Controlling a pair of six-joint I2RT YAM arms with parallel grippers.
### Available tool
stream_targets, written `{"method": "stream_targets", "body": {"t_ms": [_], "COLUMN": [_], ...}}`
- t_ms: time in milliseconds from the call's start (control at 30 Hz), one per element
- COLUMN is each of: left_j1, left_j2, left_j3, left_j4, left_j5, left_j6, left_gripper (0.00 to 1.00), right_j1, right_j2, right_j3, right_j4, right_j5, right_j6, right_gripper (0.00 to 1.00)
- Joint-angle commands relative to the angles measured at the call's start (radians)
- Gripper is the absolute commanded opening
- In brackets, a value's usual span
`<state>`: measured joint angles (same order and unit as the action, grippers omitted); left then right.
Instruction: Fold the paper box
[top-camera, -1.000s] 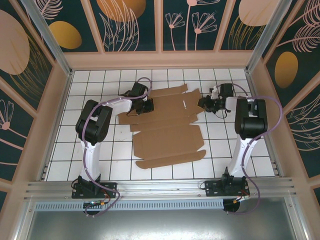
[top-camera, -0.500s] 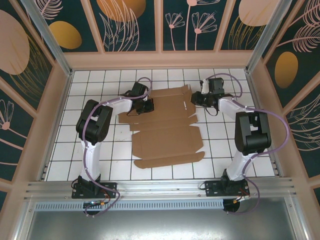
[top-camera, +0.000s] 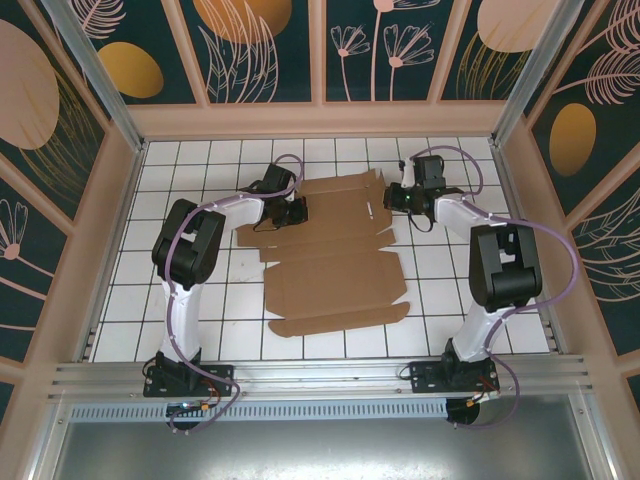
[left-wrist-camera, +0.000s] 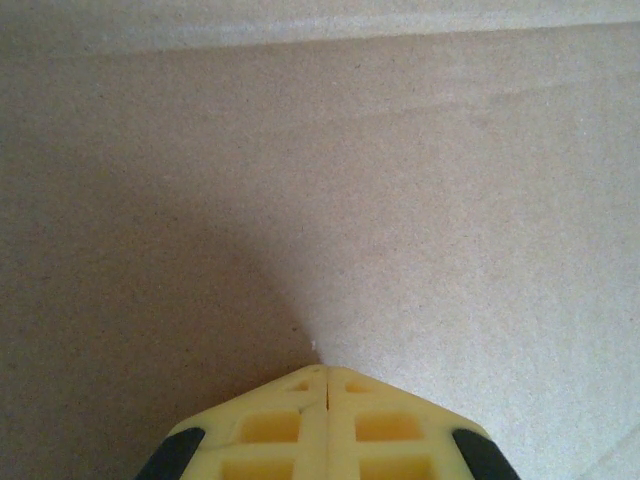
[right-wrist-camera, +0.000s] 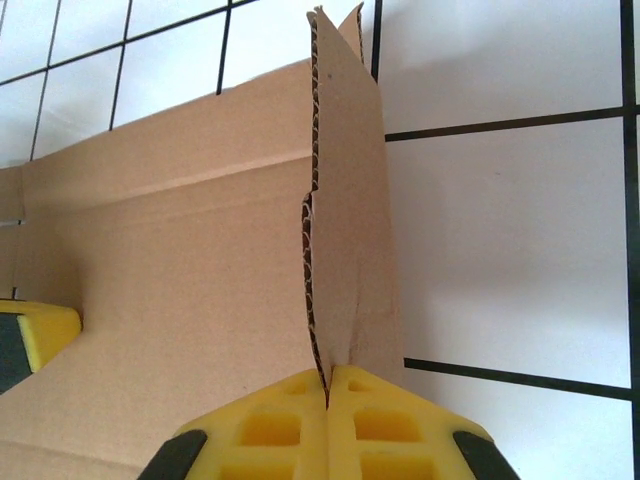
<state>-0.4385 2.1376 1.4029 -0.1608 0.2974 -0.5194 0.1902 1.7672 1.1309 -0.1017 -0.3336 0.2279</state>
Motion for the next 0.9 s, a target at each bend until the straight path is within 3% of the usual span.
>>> {"method": "stream_targets", "body": {"t_ms": [0, 133, 367, 500, 733, 867], "left_j1": [0.0, 0.001, 0.0, 0.001, 0.0, 0.0], "left_j2": [0.044, 0.045, 0.056, 0.056, 0.052, 0.054], "left_j3": [0.0, 0.002, 0.006, 0.007, 0.008, 0.008], "left_j4": [-0.038, -0.042, -0.045, -0.045, -0.045, -0.042], "left_j5": [-0.026, -0.03, -0.023, -0.02, -0.018, -0.014], "left_j6": [0.004, 0.008, 0.012, 0.012, 0.011, 0.004], "left_gripper": [0.0, 0.0, 0.0, 0.0, 0.0, 0.0], "right_j1": [-0.04, -0.122, -0.179, -0.186, -0.161, -0.118], "right_j2": [-0.024, 0.017, 0.107, 0.152, 0.097, 0.04], "right_j3": [-0.043, -0.062, -0.065, -0.051, -0.057, -0.044], "right_j4": [0.005, 0.018, 0.047, 0.056, 0.073, 0.037], "right_j5": [-0.103, -0.177, -0.27, -0.32, -0.285, -0.23], "right_j6": [0.047, 0.069, 0.077, 0.083, 0.089, 0.068], "right_gripper": [0.0, 0.0, 0.21, 0.25, 0.01, 0.0]}}
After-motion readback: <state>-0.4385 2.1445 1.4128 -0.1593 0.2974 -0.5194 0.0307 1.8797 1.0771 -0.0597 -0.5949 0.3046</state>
